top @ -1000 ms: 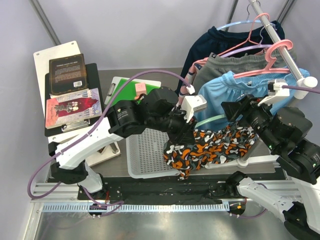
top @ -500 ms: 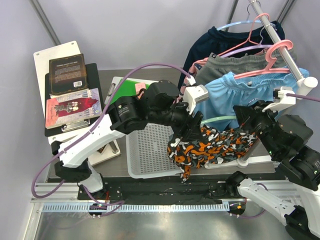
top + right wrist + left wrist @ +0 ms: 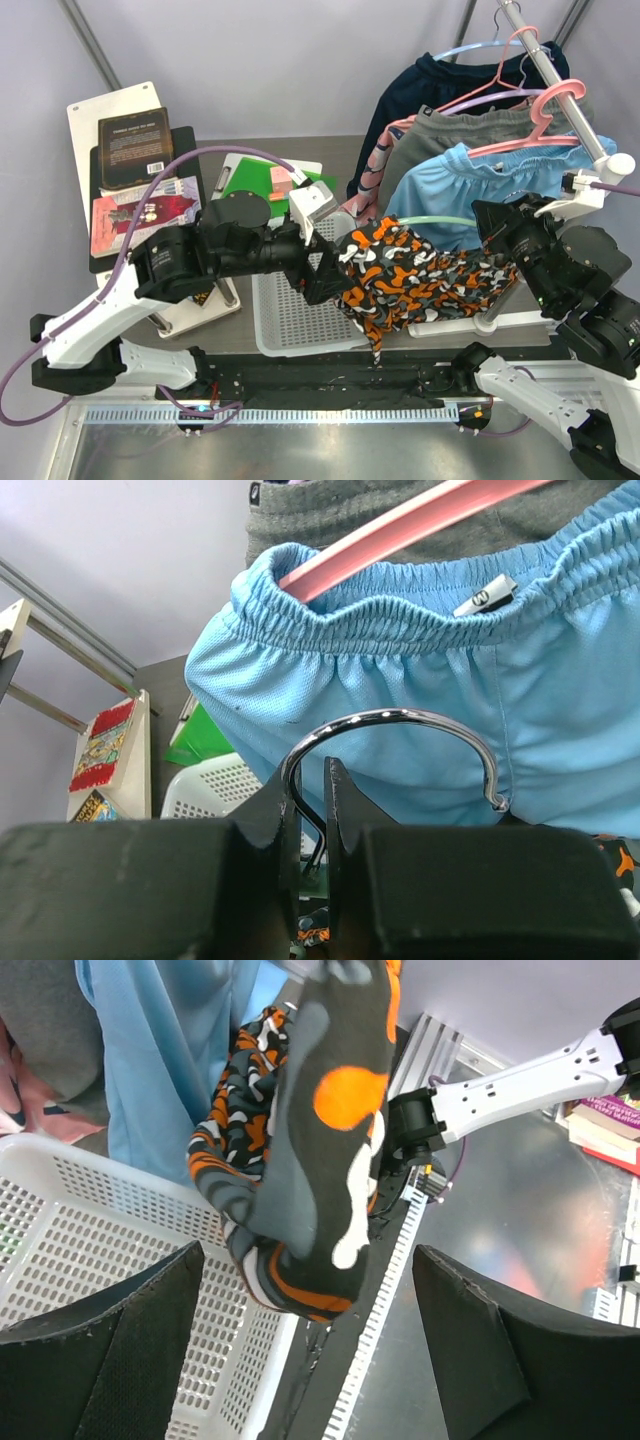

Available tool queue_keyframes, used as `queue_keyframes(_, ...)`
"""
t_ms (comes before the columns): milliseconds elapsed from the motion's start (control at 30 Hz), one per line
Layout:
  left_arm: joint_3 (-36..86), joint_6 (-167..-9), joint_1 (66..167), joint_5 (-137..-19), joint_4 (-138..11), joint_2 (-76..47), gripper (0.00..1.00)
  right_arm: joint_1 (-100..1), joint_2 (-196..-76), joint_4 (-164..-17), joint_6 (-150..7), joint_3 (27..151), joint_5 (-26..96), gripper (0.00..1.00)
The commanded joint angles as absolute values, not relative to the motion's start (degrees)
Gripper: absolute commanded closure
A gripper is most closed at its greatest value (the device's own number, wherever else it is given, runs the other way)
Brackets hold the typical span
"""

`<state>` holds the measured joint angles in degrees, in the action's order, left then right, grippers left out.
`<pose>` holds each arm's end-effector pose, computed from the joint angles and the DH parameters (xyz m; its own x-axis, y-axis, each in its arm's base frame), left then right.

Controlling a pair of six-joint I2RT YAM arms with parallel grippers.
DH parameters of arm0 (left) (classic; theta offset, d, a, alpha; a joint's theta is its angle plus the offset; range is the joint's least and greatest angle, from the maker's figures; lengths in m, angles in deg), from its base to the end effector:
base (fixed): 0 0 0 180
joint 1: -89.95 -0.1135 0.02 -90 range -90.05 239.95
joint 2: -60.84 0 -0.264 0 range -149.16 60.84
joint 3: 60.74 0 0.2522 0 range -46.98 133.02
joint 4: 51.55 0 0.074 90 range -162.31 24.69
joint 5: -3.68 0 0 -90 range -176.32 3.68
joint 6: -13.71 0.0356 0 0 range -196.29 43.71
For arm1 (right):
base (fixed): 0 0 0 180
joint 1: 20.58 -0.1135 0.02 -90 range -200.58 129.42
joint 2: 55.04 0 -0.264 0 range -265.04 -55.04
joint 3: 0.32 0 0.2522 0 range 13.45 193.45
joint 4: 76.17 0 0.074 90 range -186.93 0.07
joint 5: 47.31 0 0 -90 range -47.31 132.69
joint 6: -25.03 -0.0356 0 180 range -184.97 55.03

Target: Remove the shorts from the hanger

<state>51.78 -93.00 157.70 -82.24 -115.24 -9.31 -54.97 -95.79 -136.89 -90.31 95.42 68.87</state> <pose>0.0805 -0.2034 0.4920 -0.4045 0.2313 -0.8848 0.8687 0.3997 -0.2926 0.0667 0.0266 0.4818 -0.1364 0.3721 -0.9181 -0.0954 0.9175 0.3860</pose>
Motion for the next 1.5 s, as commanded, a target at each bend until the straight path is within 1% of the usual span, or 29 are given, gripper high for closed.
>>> queue_keyframes(0,49.44,-95.10,157.54,-81.05,-109.96,-9.56,0.17,-54.86,-94.68,-130.18,-96.87,95.45,70.20,0.99)
queue_keyframes(67,47.86,-95.36,157.63,-81.48,-107.60,-9.13,0.18,-54.86,-94.24,-130.18,-98.53,95.19,70.29,0.99)
queue_keyframes(200,45.31,-95.80,157.37,-84.64,-102.41,-8.16,0.27,-54.77,-93.01,-130.36,-100.99,93.61,70.55,0.99)
queue_keyframes(233,45.22,-95.89,157.37,-85.52,-102.14,-7.98,0.34,-54.85,-92.31,-130.36,-101.52,93.43,70.82,0.99)
queue_keyframes(300,44.69,-96.07,157.28,-85.96,-101.87,-7.54,0.43,-54.77,-91.60,-130.36,-102.84,92.99,71.96,0.99)
queue_keyframes(333,44.34,-96.15,157.28,-85.88,-101.70,-7.11,0.50,-54.85,-91.34,-130.36,-103.02,92.99,72.22,0.99)
queue_keyframes(400,43.02,-96.15,157.28,-88.07,-100.47,-5.88,0.57,-54.85,-91.07,-130.36,-103.37,93.16,72.58,0.99)
queue_keyframes(433,42.67,-96.42,157.19,-88.42,-99.95,-5.44,0.67,-54.86,-90.99,-130.44,-103.38,93.08,72.66,0.99)
queue_keyframes(467,42.14,-96.50,157.19,-89.21,-99.51,-4.74,0.72,-54.86,-90.72,-130.53,-103.55,93.25,72.75,0.99)
queue_keyframes(500,42.14,-96.68,157.19,-89.56,-99.15,-4.55,0.83,-54.77,-90.64,-130.62,-103.73,93.08,73.36,0.99)
queue_keyframes(600,42.75,-96.94,157.19,-91.32,-99.41,-4.03,0.88,-54.85,-90.37,-130.62,-104.34,92.99,74.59,0.99)
queue_keyframes(633,43.71,-96.86,157.19,-92.28,-99.59,-4.03,0.99,-54.86,-90.37,-130.62,-104.60,93.07,74.77,0.99)
queue_keyframes(867,48.90,-95.80,157.19,-100.10,-99.06,-4.38,1.00,-54.77,-90.11,-130.97,-105.13,92.55,76.18,0.99)
queue_keyframes(1033,49.26,-93.08,157.19,-105.46,-96.34,-2.19,1.00,-54.77,-89.14,-131.94,-106.80,92.02,79.51,0.99)
queue_keyframes(1200,50.31,-91.76,157.19,-111.61,-98.18,-1.65,1.00,-54.77,-88.88,-132.20,-109.08,91.32,78.64,0.99)
queue_keyframes(1367,49.61,-91.07,157.19,-119.79,-92.48,0.19,1.00,-54.77,-87.73,-132.20,-109.53,89.47,78.38,0.99)
queue_keyframes(1467,51.89,-87.91,157.19,-121.55,-90.97,-1.29,1.00,-54.85,-87.65,-132.64,-109.70,89.30,77.94,0.99)
